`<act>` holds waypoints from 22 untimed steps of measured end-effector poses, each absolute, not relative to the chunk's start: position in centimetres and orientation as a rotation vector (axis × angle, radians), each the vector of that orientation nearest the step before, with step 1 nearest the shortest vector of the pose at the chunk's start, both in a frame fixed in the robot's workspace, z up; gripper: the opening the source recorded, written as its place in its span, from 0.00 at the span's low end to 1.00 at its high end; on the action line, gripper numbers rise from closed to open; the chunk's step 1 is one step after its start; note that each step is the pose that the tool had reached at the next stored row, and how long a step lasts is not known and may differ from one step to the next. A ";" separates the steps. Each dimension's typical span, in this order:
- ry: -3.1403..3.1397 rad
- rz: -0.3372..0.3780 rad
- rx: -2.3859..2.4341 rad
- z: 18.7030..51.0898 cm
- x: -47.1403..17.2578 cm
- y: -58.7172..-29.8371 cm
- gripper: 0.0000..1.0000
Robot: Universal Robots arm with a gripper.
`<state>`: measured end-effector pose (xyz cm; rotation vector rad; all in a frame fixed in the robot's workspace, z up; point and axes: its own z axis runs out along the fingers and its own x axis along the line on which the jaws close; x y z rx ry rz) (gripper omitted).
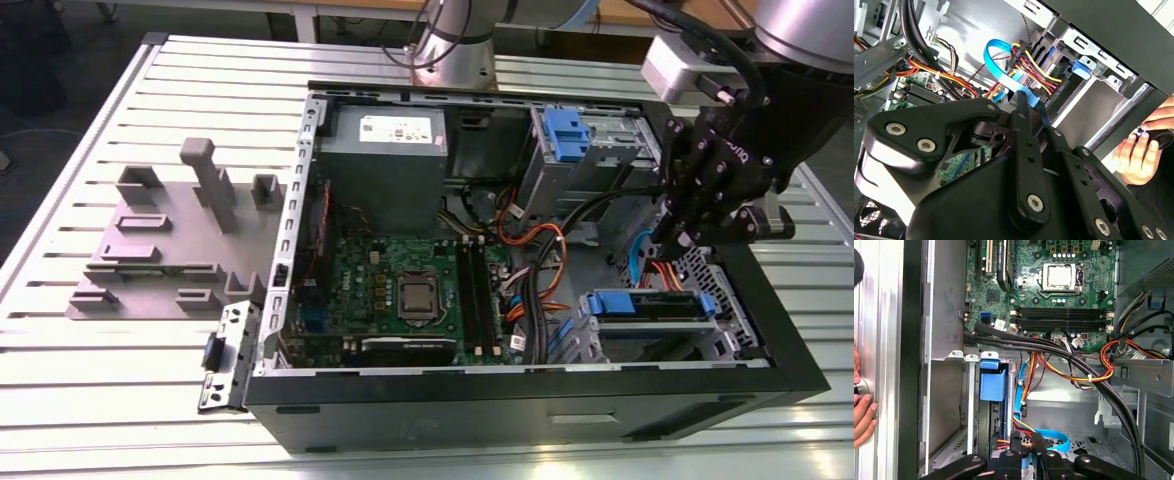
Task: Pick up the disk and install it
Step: 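Insert the second disk wire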
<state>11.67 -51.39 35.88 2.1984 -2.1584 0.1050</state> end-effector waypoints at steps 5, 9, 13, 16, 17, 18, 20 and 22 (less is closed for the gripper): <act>-2.158 0.105 2.198 35.9 11.7 -51.4 0.24; -2.158 0.105 2.198 35.9 11.7 -51.4 0.16; -2.159 0.105 2.199 35.8 11.7 -51.5 0.16; -2.158 0.107 2.201 35.8 11.1 -51.9 0.16; -2.158 0.109 2.202 35.8 11.0 -52.0 0.16; -2.159 0.110 2.203 35.7 10.8 -52.1 0.16; -2.161 0.116 2.205 35.6 10.5 -52.2 0.16; -2.164 0.121 2.208 35.5 10.3 -52.4 0.16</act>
